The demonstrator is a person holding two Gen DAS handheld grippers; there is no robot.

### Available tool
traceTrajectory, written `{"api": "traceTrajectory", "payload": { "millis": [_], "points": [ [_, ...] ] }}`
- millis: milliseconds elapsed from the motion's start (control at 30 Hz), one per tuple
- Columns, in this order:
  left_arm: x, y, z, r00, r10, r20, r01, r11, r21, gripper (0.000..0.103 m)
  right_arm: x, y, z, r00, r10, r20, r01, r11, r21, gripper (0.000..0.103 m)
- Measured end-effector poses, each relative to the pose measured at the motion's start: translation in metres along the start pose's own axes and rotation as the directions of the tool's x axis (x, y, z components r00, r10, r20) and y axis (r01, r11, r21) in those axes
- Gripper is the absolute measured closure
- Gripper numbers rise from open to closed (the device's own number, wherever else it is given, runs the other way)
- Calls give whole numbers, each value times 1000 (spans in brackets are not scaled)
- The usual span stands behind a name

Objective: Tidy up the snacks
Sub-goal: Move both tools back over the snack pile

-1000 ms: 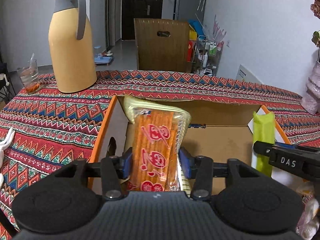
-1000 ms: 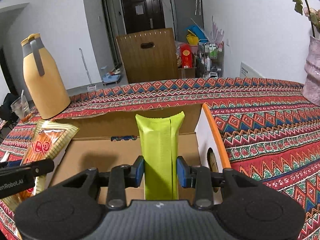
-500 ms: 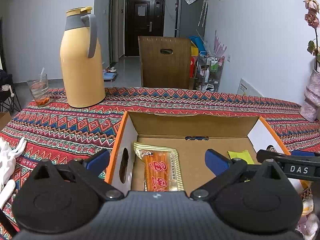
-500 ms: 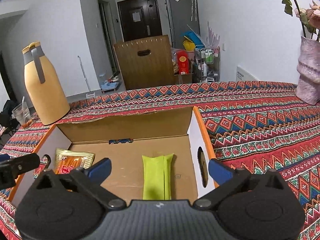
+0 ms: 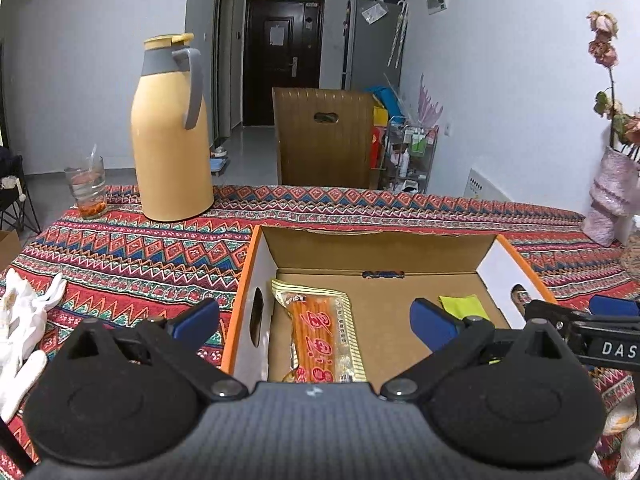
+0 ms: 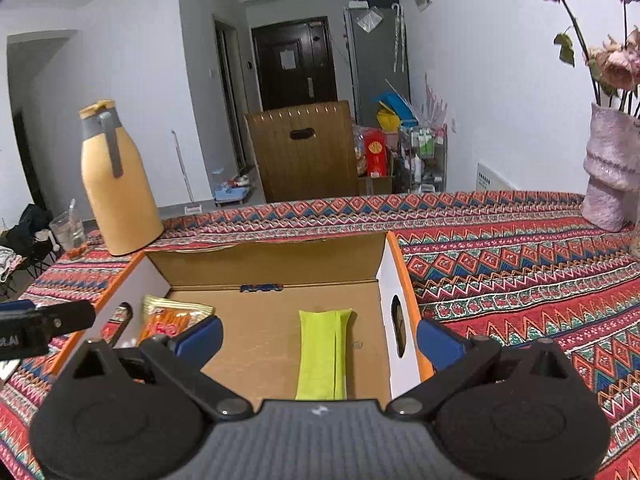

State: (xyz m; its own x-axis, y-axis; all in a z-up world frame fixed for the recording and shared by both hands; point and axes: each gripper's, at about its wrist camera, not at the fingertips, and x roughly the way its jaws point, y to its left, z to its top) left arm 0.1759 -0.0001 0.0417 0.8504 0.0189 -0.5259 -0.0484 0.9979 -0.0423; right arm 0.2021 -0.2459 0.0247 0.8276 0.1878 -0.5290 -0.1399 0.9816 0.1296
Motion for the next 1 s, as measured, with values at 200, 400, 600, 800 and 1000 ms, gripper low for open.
{"api": "traceTrajectory", "payload": {
  "millis": [200,400,600,800,1000],
  "points": [
    [-29,3,-11,999,-16,30,16,1000,16,0,-40,4,-13,998,25,49,-23,999,-33,0],
    [-59,6,-29,998,-33,61,31,999,33,0,-79,6,-32,995,46,88,-41,997,-65,0],
    [-84,10,-51,996,-36,77,33,999,33,0,-108,6,-61,994,52,97,-45,996,-78,0],
    [-101,18,-87,997,-57,52,56,998,28,0,-128,7,-96,995,47,86,-40,996,-84,0],
    [-105,30,-117,999,-38,5,38,999,8,0,-144,6,-128,997,40,67,-34,995,-90,0]
  ]
}}
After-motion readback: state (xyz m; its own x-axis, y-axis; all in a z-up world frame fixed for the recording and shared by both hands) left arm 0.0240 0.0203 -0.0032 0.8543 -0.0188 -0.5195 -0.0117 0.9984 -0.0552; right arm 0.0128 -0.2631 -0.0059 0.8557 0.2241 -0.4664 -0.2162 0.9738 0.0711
